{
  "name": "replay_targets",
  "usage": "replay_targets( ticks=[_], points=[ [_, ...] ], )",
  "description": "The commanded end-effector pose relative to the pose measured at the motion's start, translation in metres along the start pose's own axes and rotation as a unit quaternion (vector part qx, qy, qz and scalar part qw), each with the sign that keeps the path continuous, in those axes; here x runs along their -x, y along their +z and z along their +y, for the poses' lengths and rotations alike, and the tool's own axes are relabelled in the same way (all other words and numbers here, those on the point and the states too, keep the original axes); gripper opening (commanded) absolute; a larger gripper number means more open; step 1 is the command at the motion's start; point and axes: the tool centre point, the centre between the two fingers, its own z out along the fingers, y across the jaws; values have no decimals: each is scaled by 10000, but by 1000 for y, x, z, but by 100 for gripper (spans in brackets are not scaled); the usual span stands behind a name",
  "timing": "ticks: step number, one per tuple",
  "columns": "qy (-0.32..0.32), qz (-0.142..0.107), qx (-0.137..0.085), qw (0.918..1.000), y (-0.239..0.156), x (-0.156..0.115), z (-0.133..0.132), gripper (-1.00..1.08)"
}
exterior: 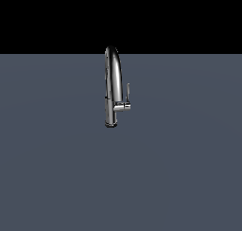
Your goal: Turn on the faucet by rotating a designated handle.
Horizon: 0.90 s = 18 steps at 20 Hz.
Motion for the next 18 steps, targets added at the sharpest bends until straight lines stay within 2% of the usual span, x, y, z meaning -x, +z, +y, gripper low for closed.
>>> replay_targets(
  ticks=[1, 10, 18],
  points=[
    [0, 0, 0, 10000, 0, 0, 0, -100],
    [110, -131, -108, 9998, 1, -10, -2, -100],
    [399, -475, -390, 9973, 4, -38, -4, -100]
  ],
)
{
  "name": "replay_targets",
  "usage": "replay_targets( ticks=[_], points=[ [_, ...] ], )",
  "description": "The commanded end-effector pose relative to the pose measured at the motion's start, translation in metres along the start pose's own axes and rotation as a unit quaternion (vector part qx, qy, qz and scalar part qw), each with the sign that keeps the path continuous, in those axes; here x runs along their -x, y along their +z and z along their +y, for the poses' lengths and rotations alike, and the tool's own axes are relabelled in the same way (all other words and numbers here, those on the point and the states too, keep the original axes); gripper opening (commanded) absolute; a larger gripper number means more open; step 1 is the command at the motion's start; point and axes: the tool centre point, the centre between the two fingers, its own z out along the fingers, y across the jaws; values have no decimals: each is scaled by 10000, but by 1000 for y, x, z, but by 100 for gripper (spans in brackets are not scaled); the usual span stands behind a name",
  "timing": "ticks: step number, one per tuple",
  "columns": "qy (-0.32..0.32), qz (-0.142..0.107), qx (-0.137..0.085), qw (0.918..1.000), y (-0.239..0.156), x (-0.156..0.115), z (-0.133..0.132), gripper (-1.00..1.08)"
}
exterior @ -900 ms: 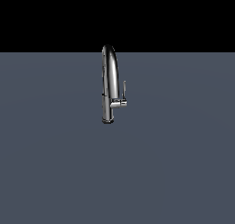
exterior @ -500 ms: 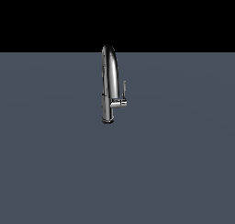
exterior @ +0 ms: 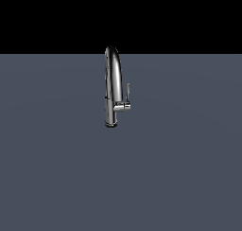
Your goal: Turn on the faucet by rotating a designated handle.
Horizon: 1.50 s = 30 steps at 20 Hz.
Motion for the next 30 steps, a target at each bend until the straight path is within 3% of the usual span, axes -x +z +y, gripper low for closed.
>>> replay_targets(
  ticks=[1, 9, 16, 23, 30],
  points=[
    [116, -138, -112, 9998, 1, -11, -2, -100],
    [574, -685, -563, 9944, 7, -55, -6, -100],
    [990, -1184, -977, 9832, 16, -94, -6, -100],
    [1408, -1690, -1400, 9654, 30, -134, -5, -100],
    [1825, -2198, -1828, 9407, 48, -172, -1, -100]
  ],
)
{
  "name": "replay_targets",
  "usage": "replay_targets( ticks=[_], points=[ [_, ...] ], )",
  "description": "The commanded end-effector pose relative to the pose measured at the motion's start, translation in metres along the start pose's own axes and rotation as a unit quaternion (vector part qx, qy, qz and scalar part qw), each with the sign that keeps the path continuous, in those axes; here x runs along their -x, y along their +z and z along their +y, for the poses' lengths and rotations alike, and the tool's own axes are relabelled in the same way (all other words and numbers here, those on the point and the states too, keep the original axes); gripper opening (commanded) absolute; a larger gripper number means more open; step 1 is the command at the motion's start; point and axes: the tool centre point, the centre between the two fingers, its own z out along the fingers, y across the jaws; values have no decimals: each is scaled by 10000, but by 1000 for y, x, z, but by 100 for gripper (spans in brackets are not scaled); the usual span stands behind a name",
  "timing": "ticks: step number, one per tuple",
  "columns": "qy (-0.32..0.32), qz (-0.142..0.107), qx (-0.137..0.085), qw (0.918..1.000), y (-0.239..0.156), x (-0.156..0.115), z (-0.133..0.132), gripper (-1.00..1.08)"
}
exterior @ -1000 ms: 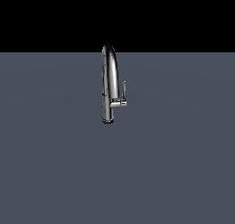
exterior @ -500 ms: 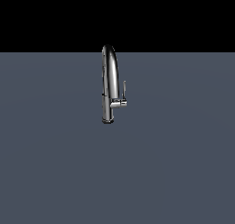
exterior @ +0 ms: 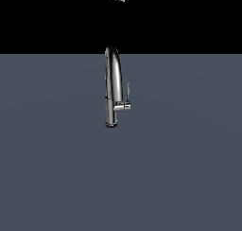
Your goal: Turn on the faucet by rotating a designated handle.
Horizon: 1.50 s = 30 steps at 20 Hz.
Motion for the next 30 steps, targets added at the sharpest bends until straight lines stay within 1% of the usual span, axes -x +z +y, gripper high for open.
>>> replay_targets(
  ticks=[1, 5, 9, 13, 17, 21, 24, 27, 30],
  points=[
    [158, -196, -164, 9995, 1, -15, -2, -100],
    [413, -512, -428, 9969, 4, -40, -4, -100],
    [674, -835, -698, 9918, 8, -65, -6, -100],
    [941, -1166, -975, 9839, 14, -91, -6, -100],
    [1215, -1506, -1260, 9730, 22, -116, -5, -100],
    [1500, -1856, -1554, 9586, 32, -143, -3, -100],
    [1722, -2127, -1783, 9451, 41, -162, -1, -100],
    [1953, -2407, -2020, 9290, 52, -183, 2, -100],
    [2185, -2686, -2257, 9106, 65, -202, 5, -100]
  ],
)
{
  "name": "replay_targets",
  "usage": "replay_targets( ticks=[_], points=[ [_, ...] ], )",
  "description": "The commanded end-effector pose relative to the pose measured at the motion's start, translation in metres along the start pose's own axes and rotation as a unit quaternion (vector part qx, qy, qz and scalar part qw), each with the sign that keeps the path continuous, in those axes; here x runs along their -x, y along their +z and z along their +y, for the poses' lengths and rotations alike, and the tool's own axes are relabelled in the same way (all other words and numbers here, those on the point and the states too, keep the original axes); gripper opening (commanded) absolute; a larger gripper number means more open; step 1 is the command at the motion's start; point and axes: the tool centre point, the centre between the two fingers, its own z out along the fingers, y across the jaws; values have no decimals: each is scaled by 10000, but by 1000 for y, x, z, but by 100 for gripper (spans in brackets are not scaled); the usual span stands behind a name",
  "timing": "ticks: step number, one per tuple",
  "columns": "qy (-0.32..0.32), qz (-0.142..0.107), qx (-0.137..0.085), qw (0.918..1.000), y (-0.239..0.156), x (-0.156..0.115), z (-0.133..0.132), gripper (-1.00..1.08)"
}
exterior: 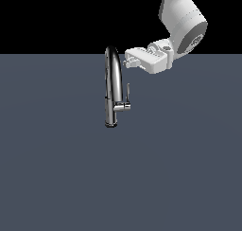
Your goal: Turn on the faucet by rotating a designated handle.
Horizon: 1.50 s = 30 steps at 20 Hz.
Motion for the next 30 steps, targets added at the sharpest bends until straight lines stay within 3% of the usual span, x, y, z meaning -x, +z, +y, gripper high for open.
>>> replay_targets(
  ticks=[1, 8, 14, 30],
  points=[
    [206, -254, -213, 9992, 1, -19, -3, -100],
    [689, -822, -705, 9917, 8, -64, -6, -100],
    [954, -1125, -975, 9842, 14, -88, -7, -100],
    [978, -1155, -1003, 9834, 17, -90, -4, -100]
  ],
)
